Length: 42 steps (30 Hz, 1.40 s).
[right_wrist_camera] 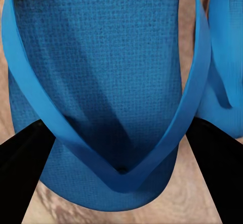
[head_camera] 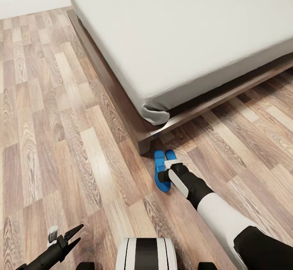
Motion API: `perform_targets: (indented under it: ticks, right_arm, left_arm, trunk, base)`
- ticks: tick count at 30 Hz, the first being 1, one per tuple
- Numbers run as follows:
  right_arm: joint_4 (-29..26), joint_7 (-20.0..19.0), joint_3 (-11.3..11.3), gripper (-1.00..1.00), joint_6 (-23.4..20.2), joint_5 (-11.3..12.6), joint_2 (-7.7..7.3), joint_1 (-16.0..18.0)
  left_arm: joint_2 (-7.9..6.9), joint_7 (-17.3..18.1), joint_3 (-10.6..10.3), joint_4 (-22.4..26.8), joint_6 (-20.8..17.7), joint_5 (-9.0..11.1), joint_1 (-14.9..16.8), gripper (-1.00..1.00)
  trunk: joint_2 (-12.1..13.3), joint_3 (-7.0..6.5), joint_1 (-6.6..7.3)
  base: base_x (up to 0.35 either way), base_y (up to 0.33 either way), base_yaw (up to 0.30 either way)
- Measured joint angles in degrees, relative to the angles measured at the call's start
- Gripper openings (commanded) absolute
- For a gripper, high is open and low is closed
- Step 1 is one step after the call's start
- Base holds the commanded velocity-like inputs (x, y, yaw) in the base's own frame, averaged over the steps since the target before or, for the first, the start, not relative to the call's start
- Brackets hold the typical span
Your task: In the bedroom, move the book from the bed onto either nightstand, and place the two sandals side by side next to the bed.
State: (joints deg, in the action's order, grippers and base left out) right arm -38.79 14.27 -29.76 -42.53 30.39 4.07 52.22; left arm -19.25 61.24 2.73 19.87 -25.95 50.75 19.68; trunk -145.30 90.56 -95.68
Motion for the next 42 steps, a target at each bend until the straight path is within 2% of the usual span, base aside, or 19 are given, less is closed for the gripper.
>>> perform_targets:
  ticks: [9, 16, 31, 42]
  right_arm:
    - [0.0, 0.0, 0.0, -1.00, 1.1, -0.1, 0.00, 0.1]
    - [0.0, 0.0, 0.0, -1.00, 1.5, -0.1, 0.00, 0.1]
    - [0.0, 0.0, 0.0, -1.00, 3.6, -0.2, -0.08, 0.3]
    - [0.0, 0.0, 0.1, -1.00, 4.6, -0.2, -0.18, 0.3]
  left_arm:
    - [-0.08, 0.0, 0.0, 0.0, 0.0, 0.0, 0.0, 1.00]
    - [-0.71, 2.1, 0.0, 0.0, -0.1, -0.1, 0.0, 1.00]
    - [-1.55, 2.7, -0.1, 0.0, -2.6, 0.1, 0.0, 1.00]
    - [-1.65, 2.8, -0.1, 0.0, -3.6, 0.0, 0.0, 1.00]
  trunk:
    - [0.0, 0.00, 0.00]
    - [0.0, 0.00, 0.00]
    - [0.0, 0.00, 0.00]
    - [-0.1, 2.43, -0.29]
  base:
    - [0.000, 0.000, 0.000]
    - [0.000, 0.000, 0.000]
    - [0.000, 0.000, 0.000]
    - [0.000, 0.000, 0.000]
